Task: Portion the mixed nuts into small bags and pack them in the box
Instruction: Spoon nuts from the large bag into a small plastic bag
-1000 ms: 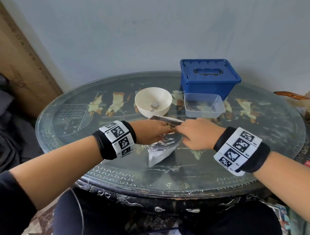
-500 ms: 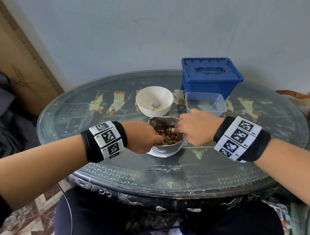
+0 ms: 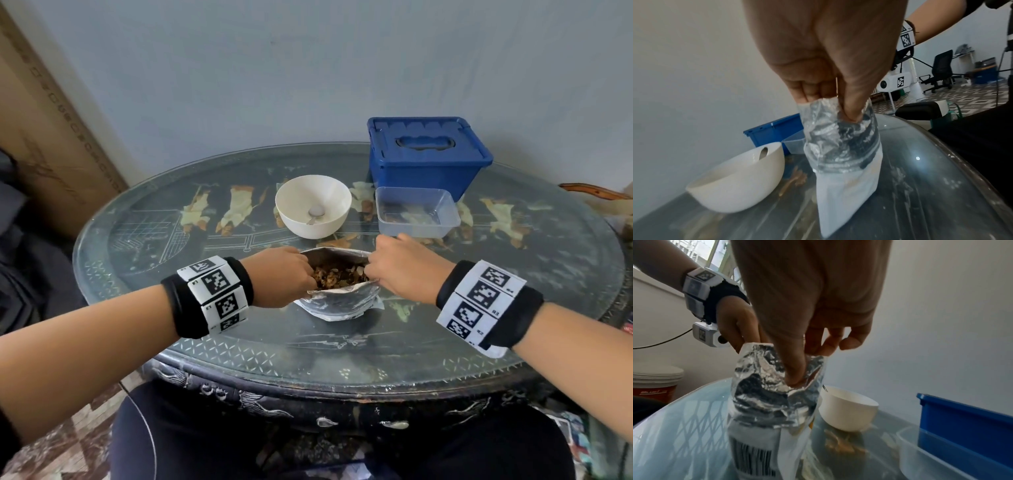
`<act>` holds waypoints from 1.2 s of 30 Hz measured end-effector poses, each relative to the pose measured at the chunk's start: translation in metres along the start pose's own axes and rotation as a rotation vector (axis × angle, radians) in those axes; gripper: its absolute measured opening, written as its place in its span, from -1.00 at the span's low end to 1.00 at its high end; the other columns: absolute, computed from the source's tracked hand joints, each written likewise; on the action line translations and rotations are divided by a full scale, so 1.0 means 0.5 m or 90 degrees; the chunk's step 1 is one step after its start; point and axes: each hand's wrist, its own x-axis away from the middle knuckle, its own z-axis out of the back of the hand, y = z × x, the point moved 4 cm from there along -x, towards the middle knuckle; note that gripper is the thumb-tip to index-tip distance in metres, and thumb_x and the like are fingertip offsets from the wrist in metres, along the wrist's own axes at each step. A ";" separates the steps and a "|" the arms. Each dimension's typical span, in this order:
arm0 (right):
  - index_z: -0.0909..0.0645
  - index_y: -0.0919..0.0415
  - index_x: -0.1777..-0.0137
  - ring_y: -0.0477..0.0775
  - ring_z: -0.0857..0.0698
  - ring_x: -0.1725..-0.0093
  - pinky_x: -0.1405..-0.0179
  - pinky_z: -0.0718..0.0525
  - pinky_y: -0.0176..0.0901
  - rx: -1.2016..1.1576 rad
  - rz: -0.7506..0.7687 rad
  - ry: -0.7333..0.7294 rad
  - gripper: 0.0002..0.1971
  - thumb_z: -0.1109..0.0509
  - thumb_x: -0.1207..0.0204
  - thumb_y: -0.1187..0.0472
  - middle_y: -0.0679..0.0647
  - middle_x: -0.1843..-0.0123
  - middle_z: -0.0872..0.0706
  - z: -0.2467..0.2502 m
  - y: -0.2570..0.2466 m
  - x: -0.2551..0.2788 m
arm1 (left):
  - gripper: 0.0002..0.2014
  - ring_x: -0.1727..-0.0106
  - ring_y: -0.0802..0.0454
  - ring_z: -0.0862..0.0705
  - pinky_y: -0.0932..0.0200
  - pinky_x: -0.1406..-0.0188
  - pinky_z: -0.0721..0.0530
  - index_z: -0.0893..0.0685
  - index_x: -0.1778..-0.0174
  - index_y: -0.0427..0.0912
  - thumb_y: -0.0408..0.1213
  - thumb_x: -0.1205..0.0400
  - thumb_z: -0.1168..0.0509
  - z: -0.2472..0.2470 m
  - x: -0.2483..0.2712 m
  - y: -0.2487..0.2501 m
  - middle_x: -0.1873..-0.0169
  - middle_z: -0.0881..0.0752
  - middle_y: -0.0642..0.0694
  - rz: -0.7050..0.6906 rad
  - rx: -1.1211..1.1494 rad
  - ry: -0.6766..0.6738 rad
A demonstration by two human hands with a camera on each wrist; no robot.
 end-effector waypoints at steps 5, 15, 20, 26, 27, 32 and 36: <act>-0.66 0.12 0.19 0.12 -0.54 0.10 0.20 -0.37 -0.04 -0.027 -0.026 0.125 -0.92 -0.48 -0.42 0.30 -0.03 0.27 -0.65 -0.003 -0.003 0.008 | -0.81 0.44 0.03 -0.62 0.29 0.30 -0.63 -0.66 0.40 -0.04 -0.15 -0.49 -0.21 -0.011 0.020 -0.002 0.49 -0.61 0.08 -0.048 0.034 0.147; -0.61 0.13 -0.04 0.03 -0.57 -0.19 -0.06 -0.36 -0.02 0.006 0.079 -0.002 -0.76 -0.15 -0.60 0.07 -0.03 -0.06 -0.67 0.021 -0.037 0.001 | -0.53 0.09 -0.19 -0.65 0.02 -0.11 -0.58 -0.70 0.09 -0.27 -0.02 -0.53 0.01 0.002 -0.011 0.013 0.16 -0.73 -0.18 -0.011 0.085 -0.047; -0.35 0.11 0.29 0.10 -0.52 0.17 0.10 -0.15 -0.08 0.058 -0.004 -0.092 -0.72 -0.04 -0.69 0.19 -0.01 0.25 -0.57 0.000 -0.018 0.003 | -0.68 0.04 -0.17 -0.65 0.04 -0.26 -0.49 -0.66 0.07 -0.26 -0.27 -0.66 0.01 -0.011 -0.005 0.007 0.07 -0.75 -0.17 0.027 0.017 -0.153; -0.30 0.09 0.37 0.05 -0.51 0.04 0.11 -0.21 -0.09 0.008 -0.070 -0.067 -0.67 -0.10 -0.64 0.35 -0.09 0.32 -0.42 -0.013 -0.022 0.005 | -0.78 -0.04 -0.16 -0.62 0.03 -0.25 -0.50 -0.64 -0.01 -0.24 -0.37 -0.68 -0.07 -0.025 -0.007 0.003 0.02 -0.71 -0.14 0.036 0.077 -0.099; -0.41 0.09 0.26 0.05 -0.54 -0.05 0.11 -0.22 -0.08 -0.013 -0.076 -0.060 -0.74 -0.09 -0.67 0.30 -0.07 0.21 -0.51 -0.019 -0.021 0.008 | -0.77 -0.08 -0.14 -0.60 0.07 -0.28 -0.46 -0.65 -0.03 -0.23 -0.33 -0.70 -0.08 -0.025 -0.005 0.001 -0.01 -0.70 -0.12 0.036 0.094 -0.070; -0.54 0.17 -0.12 0.06 -0.43 -0.25 -0.09 -0.27 0.00 -0.120 -0.096 -0.028 -0.79 -0.07 -0.72 0.18 0.03 -0.14 -0.50 -0.035 -0.030 0.016 | -0.79 -0.02 -0.15 -0.62 0.05 -0.11 -0.57 -0.72 0.13 -0.20 -0.21 -0.64 -0.20 -0.025 0.007 -0.003 0.18 -0.72 -0.07 0.004 0.175 0.094; -0.52 0.19 -0.17 0.05 -0.39 -0.30 -0.48 -0.12 0.26 -0.149 -0.115 -0.042 -0.78 -0.09 -0.71 0.16 0.03 -0.19 -0.47 -0.044 -0.034 0.018 | -0.73 0.26 -0.03 -0.65 0.18 0.21 -0.69 -0.66 0.32 -0.02 -0.08 -0.53 -0.09 -0.037 0.013 -0.001 0.38 -0.64 0.10 -0.022 0.142 0.192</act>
